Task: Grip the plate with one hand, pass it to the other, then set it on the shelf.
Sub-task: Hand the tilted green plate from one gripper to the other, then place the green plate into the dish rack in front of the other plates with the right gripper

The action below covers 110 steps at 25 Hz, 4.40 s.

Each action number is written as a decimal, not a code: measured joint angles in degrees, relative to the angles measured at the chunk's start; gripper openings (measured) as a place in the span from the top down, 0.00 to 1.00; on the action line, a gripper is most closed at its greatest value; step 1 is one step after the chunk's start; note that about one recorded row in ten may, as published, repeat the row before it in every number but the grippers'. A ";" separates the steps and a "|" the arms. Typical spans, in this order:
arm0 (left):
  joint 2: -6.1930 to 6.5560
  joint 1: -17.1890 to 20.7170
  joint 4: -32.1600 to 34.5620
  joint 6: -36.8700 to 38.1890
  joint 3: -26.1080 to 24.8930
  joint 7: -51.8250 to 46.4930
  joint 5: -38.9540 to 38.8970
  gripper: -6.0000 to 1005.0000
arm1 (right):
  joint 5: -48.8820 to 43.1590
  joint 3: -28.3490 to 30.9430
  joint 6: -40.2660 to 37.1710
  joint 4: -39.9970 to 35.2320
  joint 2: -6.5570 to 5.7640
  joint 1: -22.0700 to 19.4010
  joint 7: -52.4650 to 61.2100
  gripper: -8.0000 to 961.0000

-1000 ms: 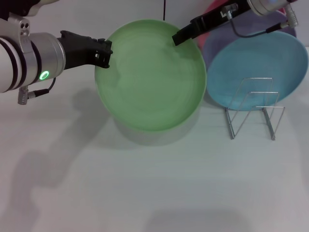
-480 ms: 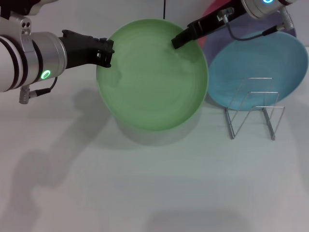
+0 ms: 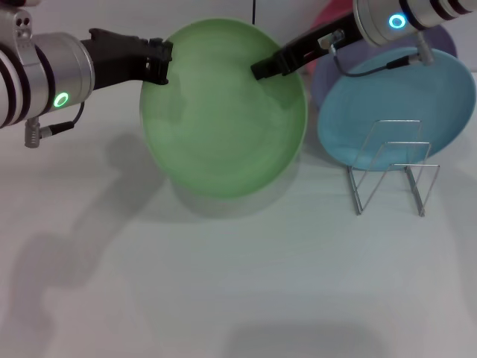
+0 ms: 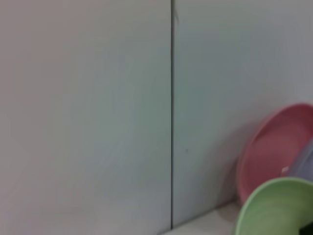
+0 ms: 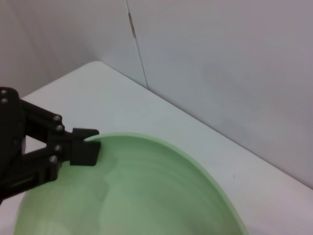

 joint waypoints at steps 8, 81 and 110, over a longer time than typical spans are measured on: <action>-0.21 1.43 -1.53 3.55 0.71 1.11 -2.70 0.91 | 0.99 -0.11 -2.27 -5.91 0.65 -3.10 0.53 0.75; -0.31 13.47 19.91 60.08 18.11 -0.32 -2.54 0.19 | -7.12 1.94 -17.43 -57.60 2.66 -22.97 -48.88 0.97; -0.40 12.67 21.01 59.88 19.99 -1.01 -2.62 0.19 | -7.55 1.56 -17.90 -57.01 2.84 -25.24 -56.19 0.97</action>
